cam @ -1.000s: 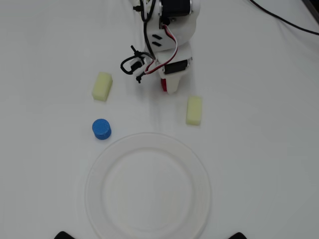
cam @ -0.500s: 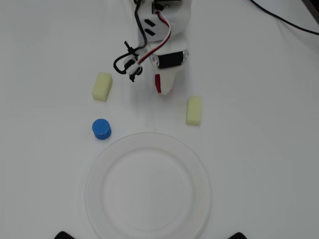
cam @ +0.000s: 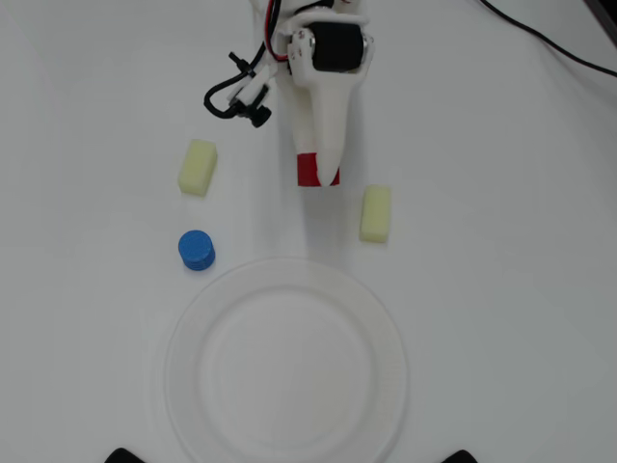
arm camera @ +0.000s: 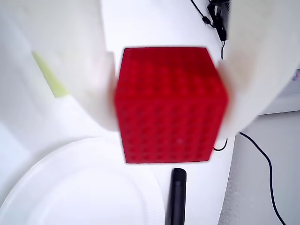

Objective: Grasp a red block and put it in the dish.

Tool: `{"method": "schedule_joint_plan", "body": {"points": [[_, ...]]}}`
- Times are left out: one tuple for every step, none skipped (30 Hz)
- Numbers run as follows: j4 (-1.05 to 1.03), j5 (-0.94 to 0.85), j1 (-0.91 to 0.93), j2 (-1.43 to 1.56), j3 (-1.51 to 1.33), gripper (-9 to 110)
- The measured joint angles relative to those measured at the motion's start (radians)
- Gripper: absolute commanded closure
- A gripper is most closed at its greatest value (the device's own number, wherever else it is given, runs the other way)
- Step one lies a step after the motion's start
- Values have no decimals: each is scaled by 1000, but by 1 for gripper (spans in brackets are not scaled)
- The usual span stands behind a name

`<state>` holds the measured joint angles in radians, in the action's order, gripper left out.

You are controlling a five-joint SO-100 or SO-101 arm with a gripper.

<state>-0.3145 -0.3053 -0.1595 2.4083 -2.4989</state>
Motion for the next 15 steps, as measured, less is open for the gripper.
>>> {"method": "schedule_joint_plan", "body": {"points": [[20,-2,6,-43,20,101],[31,-2,14,-92,46,101],[37,-2,23,-147,83,101],[41,2,31,-206,127,101],[44,5,37,-270,175,101],[46,8,41,-333,227,101],[46,9,46,-397,276,101],[46,14,49,-462,327,101],[46,14,55,-525,377,101],[46,14,61,-584,426,101],[46,14,71,-643,474,101],[44,15,78,-698,518,101],[41,21,81,-752,560,101],[37,26,83,-799,601,101],[31,32,83,-845,638,101]]}}
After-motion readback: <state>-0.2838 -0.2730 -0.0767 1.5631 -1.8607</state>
